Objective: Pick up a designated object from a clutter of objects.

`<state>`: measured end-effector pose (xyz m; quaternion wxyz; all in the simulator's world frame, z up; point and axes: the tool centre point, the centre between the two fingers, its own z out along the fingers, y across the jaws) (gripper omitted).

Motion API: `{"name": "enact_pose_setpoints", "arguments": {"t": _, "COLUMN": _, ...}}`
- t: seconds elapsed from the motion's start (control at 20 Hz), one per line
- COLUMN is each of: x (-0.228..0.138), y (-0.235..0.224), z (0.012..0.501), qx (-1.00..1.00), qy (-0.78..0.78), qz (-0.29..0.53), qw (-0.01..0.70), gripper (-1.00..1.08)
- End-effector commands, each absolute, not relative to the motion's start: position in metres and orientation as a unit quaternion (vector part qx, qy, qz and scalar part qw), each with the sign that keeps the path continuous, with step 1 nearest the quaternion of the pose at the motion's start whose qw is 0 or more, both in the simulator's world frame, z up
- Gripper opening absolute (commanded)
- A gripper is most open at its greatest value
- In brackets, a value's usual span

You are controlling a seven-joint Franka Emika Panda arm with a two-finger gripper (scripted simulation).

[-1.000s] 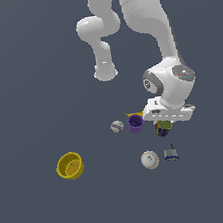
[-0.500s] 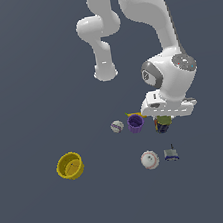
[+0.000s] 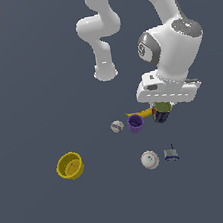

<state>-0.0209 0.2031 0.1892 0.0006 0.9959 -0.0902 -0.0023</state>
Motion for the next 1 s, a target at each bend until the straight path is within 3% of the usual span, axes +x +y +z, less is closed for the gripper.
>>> {"name": "enact_pose_setpoints", "arguments": {"t": 0.0, "x": -0.021, "y": 0.196, "z": 0.220, "qx": 0.996, "qy": -0.090, "qz": 0.000, "qw": -0.001, "gripper": -1.00}}
{"name": "enact_pose_setpoints", "arguments": {"t": 0.55, "x": -0.021, "y": 0.165, "z": 0.335, "qx": 0.996, "qy": -0.090, "qz": -0.001, "qw": -0.001, "gripper": -1.00}}
{"name": "enact_pose_setpoints", "arguments": {"t": 0.95, "x": -0.019, "y": 0.151, "z": 0.386, "qx": 0.996, "qy": -0.091, "qz": 0.000, "qw": -0.001, "gripper": -1.00}}
